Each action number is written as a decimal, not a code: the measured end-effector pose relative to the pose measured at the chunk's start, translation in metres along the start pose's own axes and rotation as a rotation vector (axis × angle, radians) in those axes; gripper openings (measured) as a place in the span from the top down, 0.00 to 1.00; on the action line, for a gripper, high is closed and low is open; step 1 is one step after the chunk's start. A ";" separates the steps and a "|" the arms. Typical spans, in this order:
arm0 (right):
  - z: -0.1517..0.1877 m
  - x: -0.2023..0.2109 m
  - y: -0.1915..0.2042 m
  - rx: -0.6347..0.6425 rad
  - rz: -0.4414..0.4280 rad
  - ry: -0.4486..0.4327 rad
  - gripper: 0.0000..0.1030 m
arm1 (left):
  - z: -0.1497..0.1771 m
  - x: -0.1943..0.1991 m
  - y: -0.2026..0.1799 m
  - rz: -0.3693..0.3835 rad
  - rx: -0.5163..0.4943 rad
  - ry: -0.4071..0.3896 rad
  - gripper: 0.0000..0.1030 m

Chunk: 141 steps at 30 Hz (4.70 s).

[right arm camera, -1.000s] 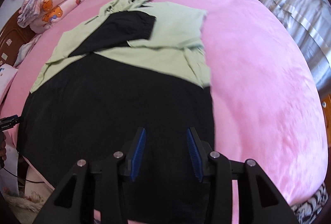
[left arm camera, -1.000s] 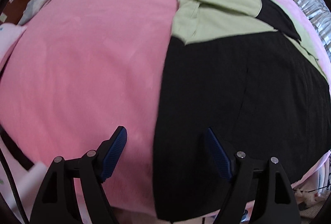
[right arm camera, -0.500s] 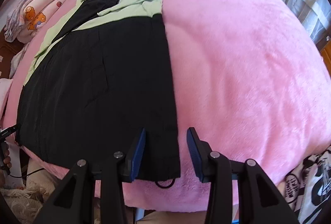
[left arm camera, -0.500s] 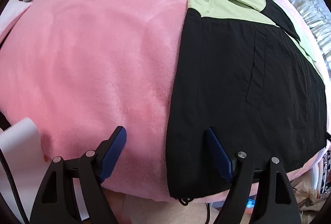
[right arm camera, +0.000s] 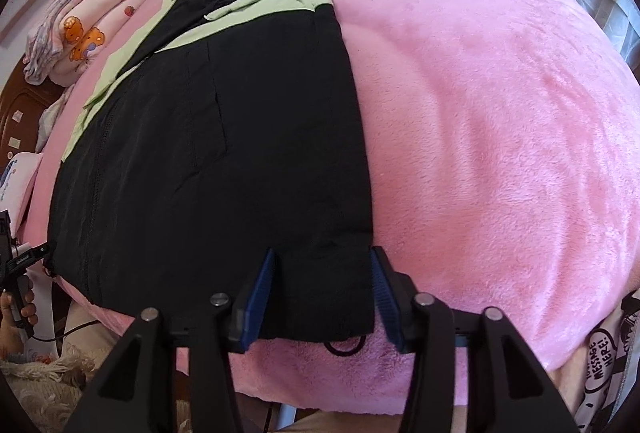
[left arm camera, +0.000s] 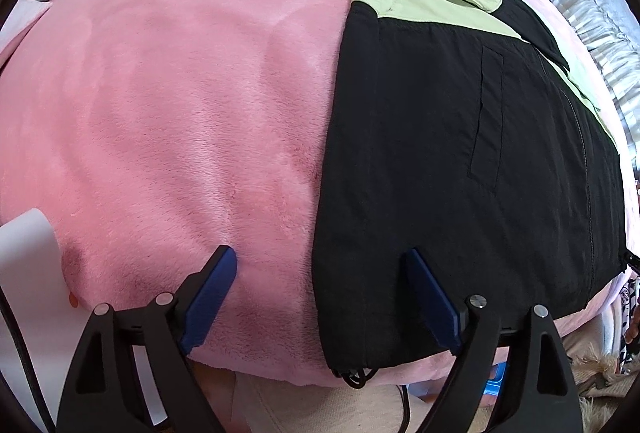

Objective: Fold large clothes
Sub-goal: 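Grasp the black hem with both tools, then lift the held hem with both tools toward the hood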

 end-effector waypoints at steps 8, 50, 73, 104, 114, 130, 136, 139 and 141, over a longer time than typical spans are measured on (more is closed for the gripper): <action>-0.002 -0.002 -0.001 0.007 -0.008 0.025 0.68 | 0.000 -0.010 0.001 0.032 -0.018 0.012 0.06; 0.012 0.114 0.027 0.128 -0.017 -0.063 0.94 | -0.012 0.101 -0.010 0.277 0.160 0.003 0.94; -0.306 0.069 0.032 -0.127 -0.163 -0.257 0.88 | -0.341 0.048 -0.031 0.415 0.455 -0.124 0.81; -0.342 -0.127 0.000 0.113 0.027 -0.030 0.49 | -0.393 -0.098 -0.092 0.056 -0.167 -0.136 0.43; -0.343 -0.133 0.002 0.127 0.069 -0.057 0.40 | -0.399 -0.106 -0.106 0.030 -0.240 -0.179 0.56; -0.329 -0.041 0.041 0.238 0.133 -0.324 0.91 | -0.382 -0.020 -0.129 -0.255 -0.226 -0.420 0.90; -0.363 0.010 0.057 0.234 0.128 -0.476 0.92 | -0.422 0.030 -0.140 -0.295 -0.165 -0.560 0.91; -0.390 0.003 0.059 0.231 0.159 -0.490 0.92 | -0.451 0.022 -0.147 -0.311 -0.154 -0.550 0.90; -0.406 -0.013 0.058 0.219 0.189 -0.480 0.92 | -0.469 0.009 -0.153 -0.339 -0.155 -0.542 0.90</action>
Point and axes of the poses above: each gripper's, at about its wrist camera, not at the fingertips, and x roughly against the way its jaws point, y to its left, z to its underside, the point moved 5 cm from there along -x, roughly the way its jaws point, and after that the axes turned 4 degrees about -z, right-handed, at the moved point
